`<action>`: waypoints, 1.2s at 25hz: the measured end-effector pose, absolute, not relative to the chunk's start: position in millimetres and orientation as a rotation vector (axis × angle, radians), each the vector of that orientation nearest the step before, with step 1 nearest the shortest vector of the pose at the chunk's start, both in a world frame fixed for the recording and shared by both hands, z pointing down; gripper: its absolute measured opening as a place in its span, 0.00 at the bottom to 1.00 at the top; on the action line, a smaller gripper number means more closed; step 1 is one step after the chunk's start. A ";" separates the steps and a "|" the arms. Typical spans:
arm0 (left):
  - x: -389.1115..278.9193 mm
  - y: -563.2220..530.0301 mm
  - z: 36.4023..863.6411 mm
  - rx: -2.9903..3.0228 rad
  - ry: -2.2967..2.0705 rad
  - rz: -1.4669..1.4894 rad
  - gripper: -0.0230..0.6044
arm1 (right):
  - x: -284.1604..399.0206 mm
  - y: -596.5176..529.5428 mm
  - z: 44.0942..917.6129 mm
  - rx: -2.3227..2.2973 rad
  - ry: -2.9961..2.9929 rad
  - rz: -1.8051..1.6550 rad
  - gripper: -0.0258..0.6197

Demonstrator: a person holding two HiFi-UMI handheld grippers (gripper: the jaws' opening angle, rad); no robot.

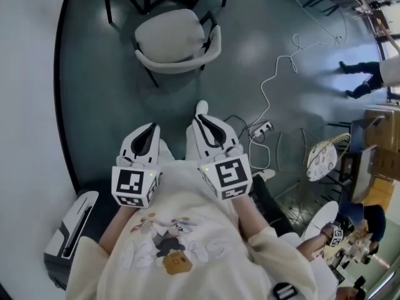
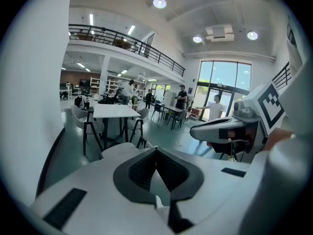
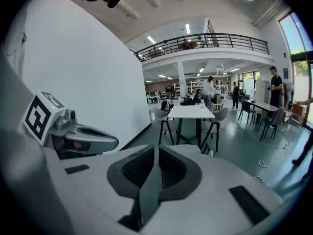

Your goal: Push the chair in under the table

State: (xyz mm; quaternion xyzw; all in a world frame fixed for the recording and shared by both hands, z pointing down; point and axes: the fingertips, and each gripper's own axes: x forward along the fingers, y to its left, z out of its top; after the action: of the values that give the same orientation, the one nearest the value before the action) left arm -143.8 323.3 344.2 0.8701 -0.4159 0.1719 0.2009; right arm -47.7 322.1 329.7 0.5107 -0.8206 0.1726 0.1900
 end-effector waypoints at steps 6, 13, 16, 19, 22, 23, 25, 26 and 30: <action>-63.6 249.4 349.0 2.431 -1.158 0.533 0.05 | 17.8 250.2 345.1 1.256 -2.377 0.502 0.08; 13.6 175.4 354.6 2.419 -1.213 0.677 0.05 | 66.9 189.9 360.3 0.984 -2.458 0.517 0.14; 22.8 155.0 359.7 2.417 -1.224 0.708 0.05 | 64.9 169.8 373.9 0.902 -2.482 0.493 0.14; 30.7 141.4 366.8 2.428 -1.215 0.747 0.05 | 67.4 156.7 385.1 0.843 -2.475 0.496 0.15; 37.8 131.5 377.5 2.464 -1.173 0.789 0.05 | 70.3 145.3 389.5 0.831 -2.473 0.500 0.15; 39.5 128.5 383.9 2.470 -1.153 0.800 0.05 | 70.4 141.3 393.6 0.825 -2.475 0.505 0.15; 42.4 125.3 399.9 2.461 -1.106 0.816 0.05 | 70.1 136.3 406.7 0.792 -2.478 0.544 0.15; 44.2 125.4 407.5 2.457 -1.083 0.830 0.05 | 70.4 135.6 413.6 0.770 -2.477 0.565 0.15; 47.4 120.0 433.2 2.472 -1.035 0.918 0.05 | 74.9 129.8 433.7 0.725 -2.459 0.529 0.15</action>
State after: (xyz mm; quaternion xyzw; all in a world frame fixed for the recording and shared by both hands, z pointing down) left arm 47.4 120.0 433.2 0.8623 -0.3609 0.3202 0.1538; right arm 74.9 129.8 433.7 0.2676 -0.9073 0.1951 0.2590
